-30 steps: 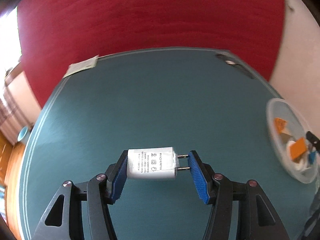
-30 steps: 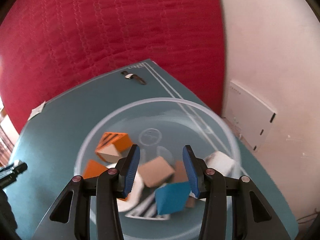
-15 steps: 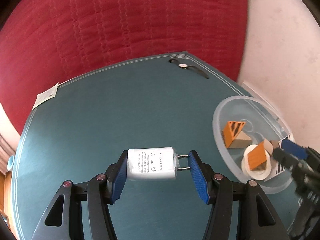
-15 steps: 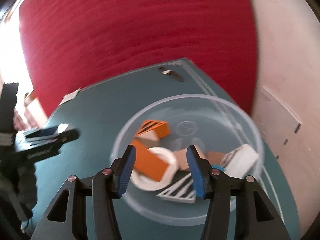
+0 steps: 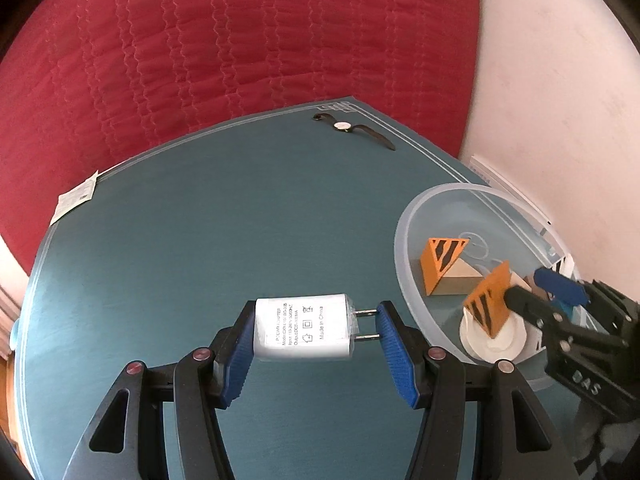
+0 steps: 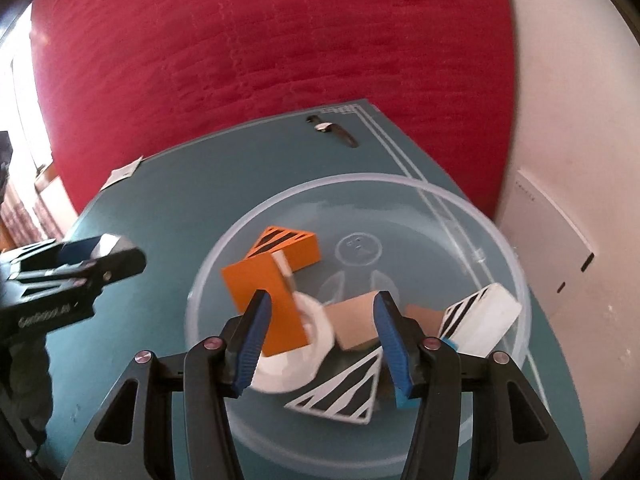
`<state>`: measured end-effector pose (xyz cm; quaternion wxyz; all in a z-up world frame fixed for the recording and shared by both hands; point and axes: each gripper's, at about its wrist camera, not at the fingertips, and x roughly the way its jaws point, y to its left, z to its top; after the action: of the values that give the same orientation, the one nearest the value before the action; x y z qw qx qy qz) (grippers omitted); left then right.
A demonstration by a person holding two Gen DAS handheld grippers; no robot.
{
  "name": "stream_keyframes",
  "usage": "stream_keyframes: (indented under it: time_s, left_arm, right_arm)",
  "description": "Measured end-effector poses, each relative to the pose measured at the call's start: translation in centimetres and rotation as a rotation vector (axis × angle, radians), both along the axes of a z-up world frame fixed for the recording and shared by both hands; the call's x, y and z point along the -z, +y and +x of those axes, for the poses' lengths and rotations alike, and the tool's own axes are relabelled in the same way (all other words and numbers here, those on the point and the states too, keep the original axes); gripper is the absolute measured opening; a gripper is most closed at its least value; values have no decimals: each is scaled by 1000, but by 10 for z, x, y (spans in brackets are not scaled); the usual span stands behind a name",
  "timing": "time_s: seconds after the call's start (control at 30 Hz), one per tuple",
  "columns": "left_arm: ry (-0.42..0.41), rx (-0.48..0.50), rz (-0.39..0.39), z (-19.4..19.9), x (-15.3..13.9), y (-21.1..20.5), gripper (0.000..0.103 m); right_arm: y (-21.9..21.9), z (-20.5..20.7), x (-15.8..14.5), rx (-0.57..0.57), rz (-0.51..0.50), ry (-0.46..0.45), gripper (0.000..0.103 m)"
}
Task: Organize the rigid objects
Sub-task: 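Open the right gripper to drop the beige triangle into the lid, then lower the left gripper into the lid and release the white charger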
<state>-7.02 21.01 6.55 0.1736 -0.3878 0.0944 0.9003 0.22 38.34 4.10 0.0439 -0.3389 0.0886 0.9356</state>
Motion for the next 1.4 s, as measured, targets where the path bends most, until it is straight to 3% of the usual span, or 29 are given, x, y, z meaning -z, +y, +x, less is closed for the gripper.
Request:
stream_keyframes:
  time_s: [0.3, 0.93, 1.0, 1.07, 1.4]
  left_arm:
    - [-9, 49, 3, 3, 2, 19, 61]
    - [-50, 205, 40, 10, 15, 76, 62]
    - [-48, 219, 49, 10, 15, 78, 66]
    - [-45, 215, 56, 8, 16, 77, 81]
    - [-41, 177, 58, 5, 14, 63, 83]
  right_arm:
    - [21, -10, 3, 79, -19, -13, 55]
    - [44, 0, -6, 176, -51, 55, 55]
    - [45, 0, -6, 180, -50, 57, 55]
    - [46, 1, -7, 187, -50, 61, 55]
    - [49, 2, -8, 197, -48, 68, 55]
